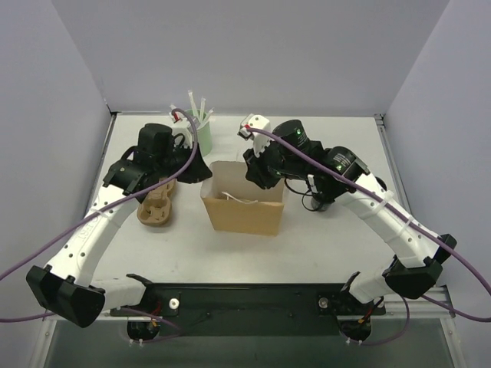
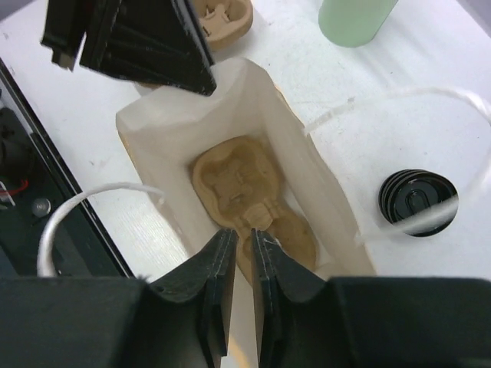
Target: Pack the takeout coffee
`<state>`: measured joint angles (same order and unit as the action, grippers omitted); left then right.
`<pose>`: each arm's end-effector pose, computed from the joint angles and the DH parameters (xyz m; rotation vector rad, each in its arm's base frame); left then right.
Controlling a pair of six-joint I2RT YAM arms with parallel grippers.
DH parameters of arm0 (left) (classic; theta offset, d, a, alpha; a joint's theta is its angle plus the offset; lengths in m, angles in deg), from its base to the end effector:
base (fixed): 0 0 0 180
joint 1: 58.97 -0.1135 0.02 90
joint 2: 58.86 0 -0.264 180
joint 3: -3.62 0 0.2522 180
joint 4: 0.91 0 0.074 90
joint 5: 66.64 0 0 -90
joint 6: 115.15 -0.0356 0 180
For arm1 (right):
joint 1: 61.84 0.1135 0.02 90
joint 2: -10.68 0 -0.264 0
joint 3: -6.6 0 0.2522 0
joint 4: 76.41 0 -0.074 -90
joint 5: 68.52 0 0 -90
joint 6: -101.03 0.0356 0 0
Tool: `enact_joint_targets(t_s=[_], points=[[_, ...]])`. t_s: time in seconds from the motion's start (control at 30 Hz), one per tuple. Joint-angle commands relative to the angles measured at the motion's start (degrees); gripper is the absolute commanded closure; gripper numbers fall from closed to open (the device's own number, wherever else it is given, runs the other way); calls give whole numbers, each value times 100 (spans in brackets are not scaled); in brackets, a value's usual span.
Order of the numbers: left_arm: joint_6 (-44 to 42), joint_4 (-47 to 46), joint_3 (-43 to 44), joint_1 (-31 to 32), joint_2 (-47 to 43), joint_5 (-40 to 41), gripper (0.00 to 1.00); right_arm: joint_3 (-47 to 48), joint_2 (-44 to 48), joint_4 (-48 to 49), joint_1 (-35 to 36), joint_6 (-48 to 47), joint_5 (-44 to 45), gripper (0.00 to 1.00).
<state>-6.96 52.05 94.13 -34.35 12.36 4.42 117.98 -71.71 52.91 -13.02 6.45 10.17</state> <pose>0.2340 -0.1199 0.3871 0.3225 2.2053 -0.7785 0.1968 0.2355 0.4572 -1.0202 1.7290 0.6954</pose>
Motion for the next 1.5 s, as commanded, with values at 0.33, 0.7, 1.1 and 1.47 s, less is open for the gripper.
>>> enact_joint_targets(t_s=[0.33, 0.7, 1.1, 1.47], points=[[869, 764, 824, -667, -398, 884, 13, 416, 574, 90, -57, 1828, 1798, 64], [1633, 54, -220, -1205, -635, -573, 3, -349, 1330, -464, -661, 2715, 1431, 0], [1380, 351, 41, -609, 155, -383, 46, -446, 1331, -1202, -1489, 2928, 982, 10], [862, 1256, 1290, 236, 612, 652, 100, -402, 856, -1466, -1691, 3165, 551, 36]])
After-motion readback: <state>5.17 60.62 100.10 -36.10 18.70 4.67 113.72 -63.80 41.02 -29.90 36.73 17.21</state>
